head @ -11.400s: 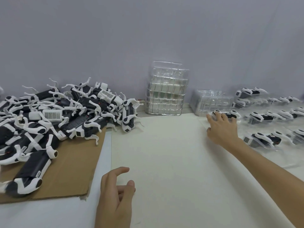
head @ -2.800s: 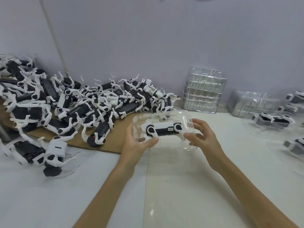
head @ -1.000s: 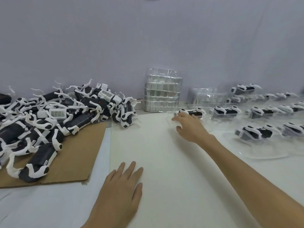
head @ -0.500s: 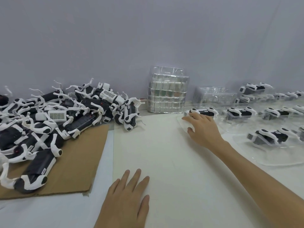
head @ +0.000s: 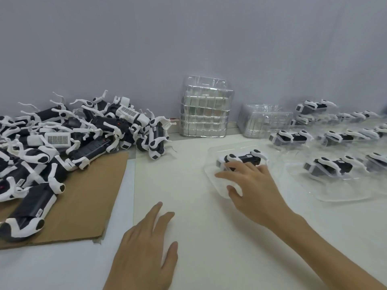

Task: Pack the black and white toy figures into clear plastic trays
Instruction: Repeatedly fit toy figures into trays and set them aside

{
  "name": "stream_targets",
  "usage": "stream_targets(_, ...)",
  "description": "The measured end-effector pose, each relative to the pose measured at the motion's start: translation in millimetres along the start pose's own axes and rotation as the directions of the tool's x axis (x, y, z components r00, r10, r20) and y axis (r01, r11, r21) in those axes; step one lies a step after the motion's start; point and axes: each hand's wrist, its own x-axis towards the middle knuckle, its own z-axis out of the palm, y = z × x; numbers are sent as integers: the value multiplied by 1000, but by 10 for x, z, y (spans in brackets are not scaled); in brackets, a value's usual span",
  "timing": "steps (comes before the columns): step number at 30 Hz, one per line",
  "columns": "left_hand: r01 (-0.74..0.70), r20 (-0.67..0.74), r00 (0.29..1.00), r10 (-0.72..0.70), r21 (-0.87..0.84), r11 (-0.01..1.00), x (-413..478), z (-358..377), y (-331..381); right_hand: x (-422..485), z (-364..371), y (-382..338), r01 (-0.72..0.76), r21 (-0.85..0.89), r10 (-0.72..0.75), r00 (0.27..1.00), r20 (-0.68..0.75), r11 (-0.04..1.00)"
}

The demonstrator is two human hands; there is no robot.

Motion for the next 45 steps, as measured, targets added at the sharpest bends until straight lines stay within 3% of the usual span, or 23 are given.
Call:
stream_targets(6,16,-18,1000,-15,7,1000,5,32,4,-255,-160,405,-144,-31,142,989,-36,989)
stream_targets(14,15,-29,999,-15,-13,1000,-11,66,-23,-334,-116,545,-118,-29,112,981,-162,993)
stream_targets(25,-46,-46,998,47,24,999,48,47,12,-174,-87,278,-4,35,7,997,-79,999)
stream_targets(33,-150,-175,973,150,16,989,93,121,8,499,211,203,110,101,-110,994,-1,989)
stream_targets(37,-145,-209,967,144,13,989,130,151,1,921,304,370,39,68,-41,999,25,997)
stream_targets(40,-140,-190,972,135,-13,990,170,188,-15,1117,309,512,-22,-63,25,999,40,998)
stream_targets(45,-126,-154,980,123,-8,992,290,181,-43,1682,34,423,-73,88,90,974,-207,993)
